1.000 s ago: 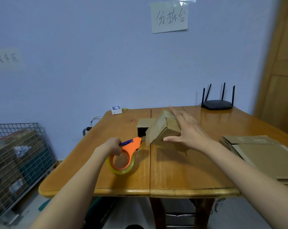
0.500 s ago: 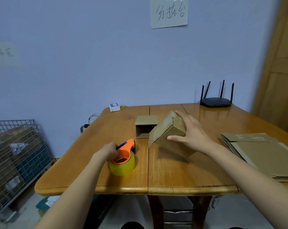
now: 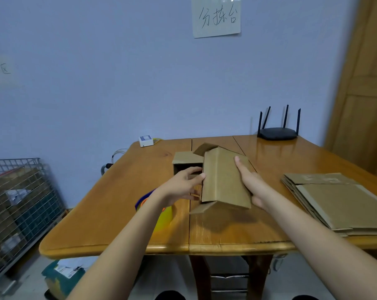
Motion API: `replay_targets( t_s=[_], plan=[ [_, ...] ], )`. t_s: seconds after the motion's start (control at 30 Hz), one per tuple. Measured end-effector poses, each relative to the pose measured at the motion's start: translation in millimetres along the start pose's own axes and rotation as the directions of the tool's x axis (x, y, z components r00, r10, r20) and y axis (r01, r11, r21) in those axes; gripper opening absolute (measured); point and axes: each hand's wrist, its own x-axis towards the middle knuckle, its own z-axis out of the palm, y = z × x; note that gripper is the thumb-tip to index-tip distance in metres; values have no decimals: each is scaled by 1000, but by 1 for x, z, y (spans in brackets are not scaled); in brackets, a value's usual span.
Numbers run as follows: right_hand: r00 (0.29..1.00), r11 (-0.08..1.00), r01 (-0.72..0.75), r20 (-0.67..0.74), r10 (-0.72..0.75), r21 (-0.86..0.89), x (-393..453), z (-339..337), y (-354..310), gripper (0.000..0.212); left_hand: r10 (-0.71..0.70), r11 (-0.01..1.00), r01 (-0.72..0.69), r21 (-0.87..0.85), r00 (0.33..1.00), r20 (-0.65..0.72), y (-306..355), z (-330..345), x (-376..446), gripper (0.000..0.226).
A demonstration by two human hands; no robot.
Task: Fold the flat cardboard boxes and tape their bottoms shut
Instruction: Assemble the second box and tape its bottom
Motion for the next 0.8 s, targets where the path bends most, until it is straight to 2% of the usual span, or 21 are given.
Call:
replay_targets(
  t_s=[0.07, 0.13, 0.23, 0.37, 0.57, 0.6, 0.7, 0.73, 0.8],
  plan=[
    [998, 998, -37, 46, 35, 48, -1, 1, 5, 81, 15, 995, -14, -103, 1000, 13, 1, 7, 2, 44],
    [994, 994, -77, 79, 72, 73, -1, 2, 11, 80, 17, 991, -15, -135, 1000, 15, -1, 9, 4, 42],
    [993, 993, -102, 72, 98, 58, -2, 2, 14, 86, 19, 1000, -20, -22, 1000, -6, -5, 11, 5, 58],
    [990, 992, -126, 69, 125, 8, -5, 1, 14, 79, -17, 996, 16, -91, 1000, -13, -10, 7, 9, 74],
    [991, 982, -128, 12, 131, -142, -6, 2, 14, 76, -58, 998, 61, -30, 994, 91, -12, 9, 12, 78],
    [992, 979, -122, -5, 123, -162, -6, 3, 14, 76, -70, 996, 74, -52, 994, 80, -13, 10, 13, 73],
    [997, 938, -59, -71, 37, -340, -6, 7, 13, 81, -91, 991, 90, -101, 996, 0, -12, 17, 14, 36],
    [995, 899, -24, -99, -22, -438, -5, 8, 13, 83, -97, 992, 94, -84, 994, -39, -12, 20, 14, 26],
    [979, 797, 30, -144, -146, -604, -4, 14, 11, 88, -93, 996, 92, -18, 988, -126, -13, 25, 17, 22]
  ],
)
